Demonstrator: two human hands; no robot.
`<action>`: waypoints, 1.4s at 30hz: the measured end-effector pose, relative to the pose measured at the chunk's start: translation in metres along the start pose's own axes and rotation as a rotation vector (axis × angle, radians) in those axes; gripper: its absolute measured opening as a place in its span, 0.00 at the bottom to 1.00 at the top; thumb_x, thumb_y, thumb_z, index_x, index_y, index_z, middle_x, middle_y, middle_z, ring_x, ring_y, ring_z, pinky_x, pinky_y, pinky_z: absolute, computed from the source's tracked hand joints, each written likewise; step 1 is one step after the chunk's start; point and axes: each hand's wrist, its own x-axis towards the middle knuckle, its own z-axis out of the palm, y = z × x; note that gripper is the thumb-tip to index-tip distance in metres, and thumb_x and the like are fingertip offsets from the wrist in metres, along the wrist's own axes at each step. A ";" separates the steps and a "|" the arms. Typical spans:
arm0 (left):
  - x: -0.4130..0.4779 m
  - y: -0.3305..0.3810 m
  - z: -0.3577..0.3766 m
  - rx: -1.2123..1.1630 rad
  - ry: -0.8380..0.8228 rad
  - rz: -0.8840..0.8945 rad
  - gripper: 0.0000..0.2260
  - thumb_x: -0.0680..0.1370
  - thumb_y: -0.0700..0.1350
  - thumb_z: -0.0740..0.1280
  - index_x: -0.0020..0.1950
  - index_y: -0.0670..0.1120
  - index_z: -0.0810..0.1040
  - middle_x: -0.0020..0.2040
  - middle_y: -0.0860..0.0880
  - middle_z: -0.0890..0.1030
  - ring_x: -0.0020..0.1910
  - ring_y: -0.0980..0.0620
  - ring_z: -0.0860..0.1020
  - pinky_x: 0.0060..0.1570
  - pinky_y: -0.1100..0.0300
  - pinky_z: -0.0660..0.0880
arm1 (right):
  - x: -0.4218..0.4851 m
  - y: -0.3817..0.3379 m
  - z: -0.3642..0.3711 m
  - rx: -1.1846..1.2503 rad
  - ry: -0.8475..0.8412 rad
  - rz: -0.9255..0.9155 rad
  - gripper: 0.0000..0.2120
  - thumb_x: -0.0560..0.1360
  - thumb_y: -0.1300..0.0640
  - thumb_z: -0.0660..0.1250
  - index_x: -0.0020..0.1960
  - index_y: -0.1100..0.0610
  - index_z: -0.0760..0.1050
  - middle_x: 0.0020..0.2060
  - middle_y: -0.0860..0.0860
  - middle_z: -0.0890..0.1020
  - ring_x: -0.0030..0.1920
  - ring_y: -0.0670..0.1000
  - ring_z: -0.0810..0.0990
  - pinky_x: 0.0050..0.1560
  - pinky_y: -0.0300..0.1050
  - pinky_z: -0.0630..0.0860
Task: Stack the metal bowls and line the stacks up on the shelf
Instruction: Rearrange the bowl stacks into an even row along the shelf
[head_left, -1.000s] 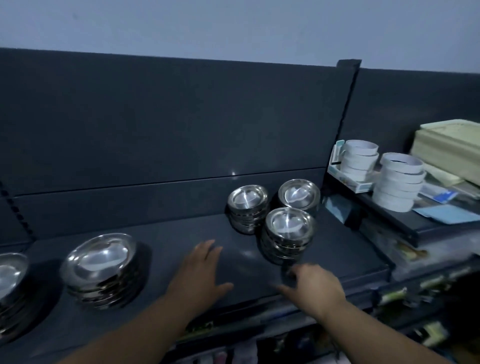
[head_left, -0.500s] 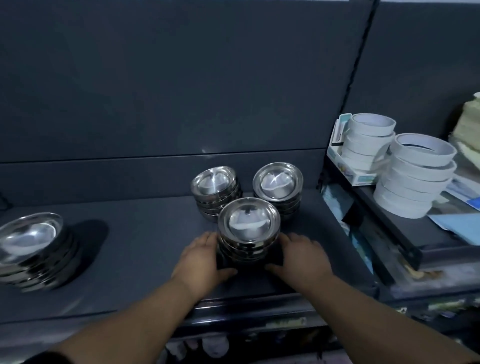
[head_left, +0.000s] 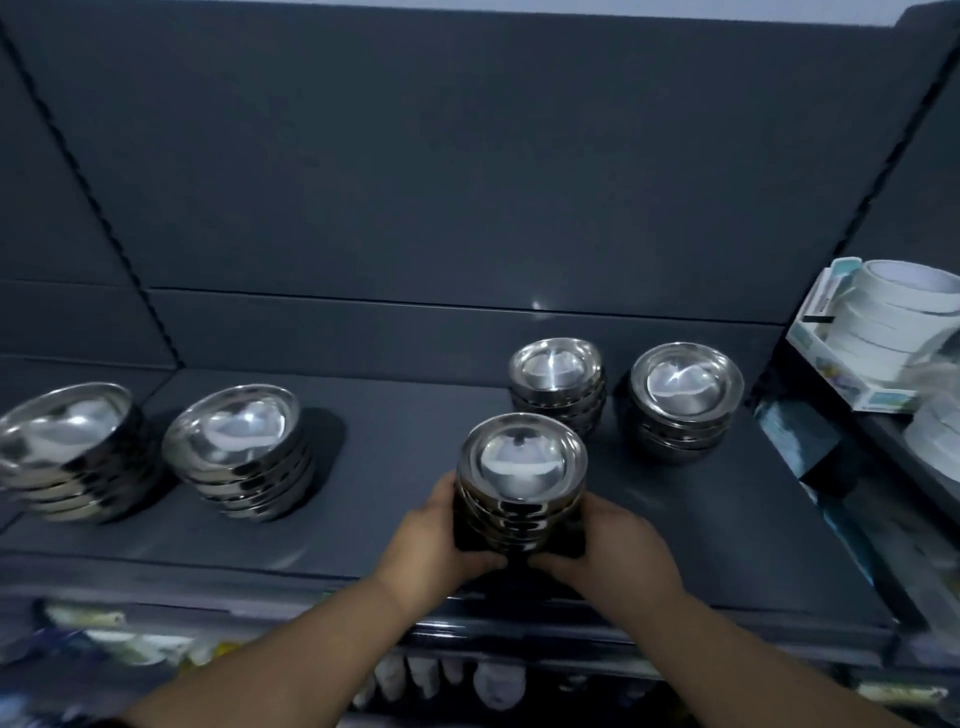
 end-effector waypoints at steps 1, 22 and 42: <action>-0.003 -0.007 -0.010 -0.007 0.004 -0.007 0.39 0.65 0.50 0.79 0.70 0.52 0.63 0.58 0.54 0.80 0.58 0.56 0.78 0.54 0.67 0.72 | 0.002 -0.012 0.006 0.013 -0.007 -0.002 0.27 0.63 0.34 0.73 0.56 0.46 0.75 0.53 0.44 0.83 0.54 0.46 0.81 0.51 0.42 0.76; -0.006 -0.088 -0.097 -0.199 0.091 0.121 0.47 0.60 0.52 0.81 0.73 0.59 0.61 0.69 0.56 0.72 0.67 0.59 0.70 0.67 0.61 0.67 | 0.023 -0.112 0.043 0.524 0.059 -0.061 0.38 0.57 0.50 0.84 0.58 0.34 0.66 0.52 0.26 0.72 0.54 0.21 0.68 0.51 0.17 0.64; -0.008 -0.072 -0.102 -0.201 0.117 0.124 0.40 0.61 0.49 0.81 0.65 0.64 0.60 0.62 0.62 0.72 0.62 0.63 0.69 0.59 0.70 0.63 | 0.032 -0.105 0.037 0.571 0.046 -0.116 0.45 0.53 0.47 0.84 0.62 0.30 0.63 0.56 0.24 0.72 0.60 0.24 0.68 0.58 0.21 0.64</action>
